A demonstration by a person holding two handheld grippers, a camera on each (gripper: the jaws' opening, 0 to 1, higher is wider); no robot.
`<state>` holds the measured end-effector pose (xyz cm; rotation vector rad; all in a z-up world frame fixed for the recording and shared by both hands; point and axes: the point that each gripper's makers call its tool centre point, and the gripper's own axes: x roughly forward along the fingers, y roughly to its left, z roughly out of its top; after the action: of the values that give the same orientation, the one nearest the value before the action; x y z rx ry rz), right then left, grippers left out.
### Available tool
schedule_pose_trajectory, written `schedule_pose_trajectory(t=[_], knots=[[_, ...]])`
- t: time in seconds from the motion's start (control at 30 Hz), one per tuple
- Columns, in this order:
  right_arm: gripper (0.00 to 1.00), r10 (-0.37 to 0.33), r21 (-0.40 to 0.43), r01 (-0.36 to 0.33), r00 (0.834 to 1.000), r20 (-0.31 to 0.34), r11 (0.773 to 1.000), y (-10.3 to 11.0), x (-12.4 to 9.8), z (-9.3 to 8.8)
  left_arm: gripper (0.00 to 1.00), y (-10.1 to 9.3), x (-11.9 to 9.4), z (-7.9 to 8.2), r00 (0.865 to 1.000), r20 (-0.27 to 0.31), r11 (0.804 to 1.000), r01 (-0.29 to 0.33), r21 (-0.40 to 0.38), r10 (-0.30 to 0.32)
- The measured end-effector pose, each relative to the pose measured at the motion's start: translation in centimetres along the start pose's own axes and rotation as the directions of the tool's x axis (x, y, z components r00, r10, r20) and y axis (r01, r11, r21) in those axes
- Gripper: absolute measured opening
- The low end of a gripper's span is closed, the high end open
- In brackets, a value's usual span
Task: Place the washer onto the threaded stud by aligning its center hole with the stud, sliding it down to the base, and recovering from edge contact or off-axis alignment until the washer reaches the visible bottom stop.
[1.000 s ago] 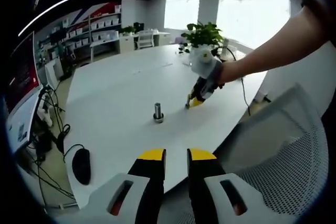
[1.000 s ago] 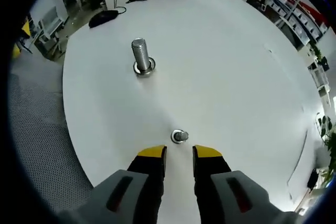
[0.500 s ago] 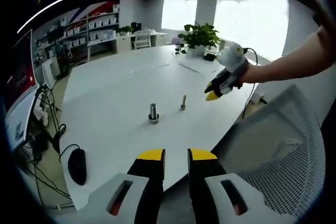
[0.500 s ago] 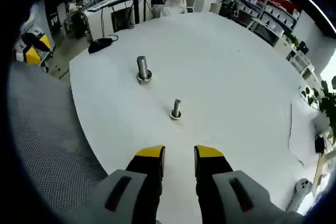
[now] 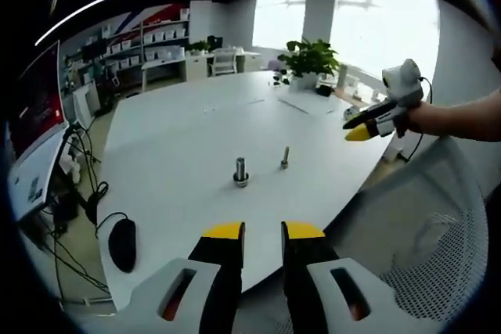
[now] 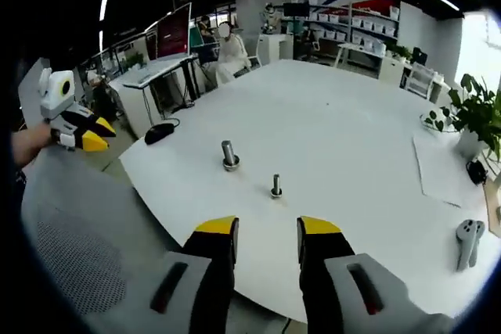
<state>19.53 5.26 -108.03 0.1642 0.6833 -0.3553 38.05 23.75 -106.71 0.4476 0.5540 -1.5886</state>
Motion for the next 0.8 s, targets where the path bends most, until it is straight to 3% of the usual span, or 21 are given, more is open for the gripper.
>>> schedule_pose_trajectory(t=[0.1,0.2,0.43,0.6,0.73,0.8], knots=[[0.35,-0.011,-0.006,0.012,0.999,0.043,1.000,0.6,-1.5,1.0,0.16,0.1,0.0,0.2,1.000,0.009,1.000,-0.011,0.015,0.011],[0.36,-0.044,0.079,0.035,0.993,0.110,0.996,0.5,-2.5,1.3,0.16,0.4,0.0,0.3,1.000,0.012,1.000,-0.018,0.008,0.018],[0.47,-0.063,0.170,0.036,0.986,0.156,0.985,1.1,-3.3,0.7,0.17,0.8,-0.2,0.8,0.998,0.038,0.999,-0.042,0.003,0.042],[0.46,-0.067,0.124,0.048,0.985,0.157,0.991,1.3,-2.9,0.3,0.19,0.7,-0.3,0.7,0.998,0.034,0.999,-0.046,-0.013,0.047],[0.37,-0.070,0.096,0.057,0.988,0.138,0.994,1.1,-3.2,0.2,0.19,0.6,-0.3,1.0,0.997,0.039,0.998,-0.065,0.006,0.064],[0.40,-0.088,0.076,0.078,0.985,0.148,0.994,1.0,-3.5,0.3,0.19,0.6,-0.3,0.9,0.997,0.034,0.998,-0.066,-0.017,0.066]])
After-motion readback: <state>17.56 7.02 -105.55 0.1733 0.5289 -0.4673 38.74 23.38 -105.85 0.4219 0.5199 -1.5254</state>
